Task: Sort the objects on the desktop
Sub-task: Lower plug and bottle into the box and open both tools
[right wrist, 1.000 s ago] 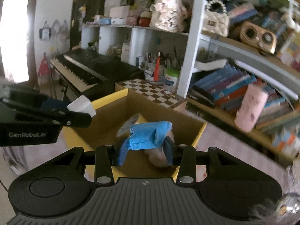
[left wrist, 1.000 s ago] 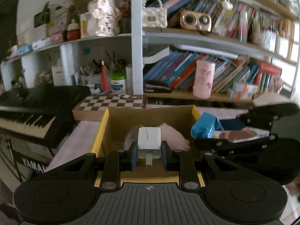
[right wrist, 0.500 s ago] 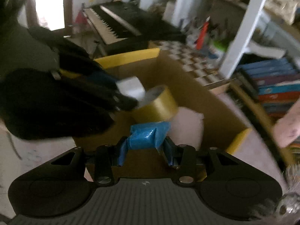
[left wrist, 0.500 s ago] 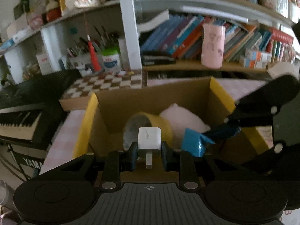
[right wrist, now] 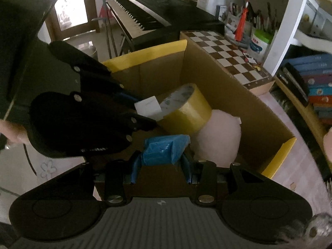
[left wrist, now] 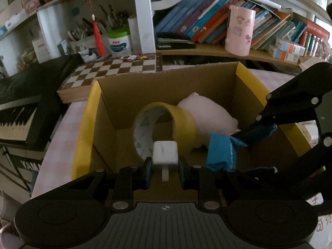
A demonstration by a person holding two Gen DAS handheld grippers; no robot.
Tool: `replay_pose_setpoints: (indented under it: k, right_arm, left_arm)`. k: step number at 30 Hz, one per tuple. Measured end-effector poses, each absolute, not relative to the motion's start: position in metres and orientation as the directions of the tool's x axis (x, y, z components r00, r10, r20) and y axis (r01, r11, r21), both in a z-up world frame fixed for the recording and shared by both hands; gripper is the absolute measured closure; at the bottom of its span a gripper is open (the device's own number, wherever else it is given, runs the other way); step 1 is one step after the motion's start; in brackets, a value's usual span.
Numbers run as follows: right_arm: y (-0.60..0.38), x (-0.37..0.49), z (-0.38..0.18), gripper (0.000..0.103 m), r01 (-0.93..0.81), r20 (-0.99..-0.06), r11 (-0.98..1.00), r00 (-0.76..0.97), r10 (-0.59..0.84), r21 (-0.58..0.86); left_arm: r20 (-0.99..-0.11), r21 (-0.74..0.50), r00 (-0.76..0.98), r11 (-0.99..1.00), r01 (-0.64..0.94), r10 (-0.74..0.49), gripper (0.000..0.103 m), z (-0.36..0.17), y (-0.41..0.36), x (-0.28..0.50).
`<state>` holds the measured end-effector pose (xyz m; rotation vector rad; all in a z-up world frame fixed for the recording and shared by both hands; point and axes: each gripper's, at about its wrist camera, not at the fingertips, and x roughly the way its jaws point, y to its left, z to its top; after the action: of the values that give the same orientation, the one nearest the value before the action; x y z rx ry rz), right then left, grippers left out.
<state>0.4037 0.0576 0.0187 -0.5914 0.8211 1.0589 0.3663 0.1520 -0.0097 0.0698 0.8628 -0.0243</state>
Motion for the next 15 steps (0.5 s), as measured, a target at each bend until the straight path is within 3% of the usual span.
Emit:
replay_pose_setpoints:
  k: [10,11,13,15]
  right_arm:
    - [0.051,0.420,0.009,0.065,-0.888,-0.840,0.441,0.136,0.525,0.132]
    - [0.050,0.420,0.009,0.061,-0.882,-0.841,0.449,0.134,0.525,0.140]
    - [0.048,0.421,0.008,0.059,-0.870,-0.842,0.470,0.136,0.522,0.150]
    - [0.049,0.418,0.008,0.059,-0.868,-0.840,0.475,0.146,0.523,0.145]
  left_arm:
    - [-0.776,0.059,0.630,0.995,0.078,-0.003,0.077,-0.015,0.150,0.370]
    - [-0.777,0.054,0.630,0.995,0.081,-0.010,0.076,-0.014,0.150,0.370]
    - [-0.772,0.047,0.636,0.996,0.082,-0.016,0.063,-0.014,0.150,0.369]
    - [-0.761,0.046,0.649,0.996,0.074,-0.013,0.060,-0.011,0.149,0.368]
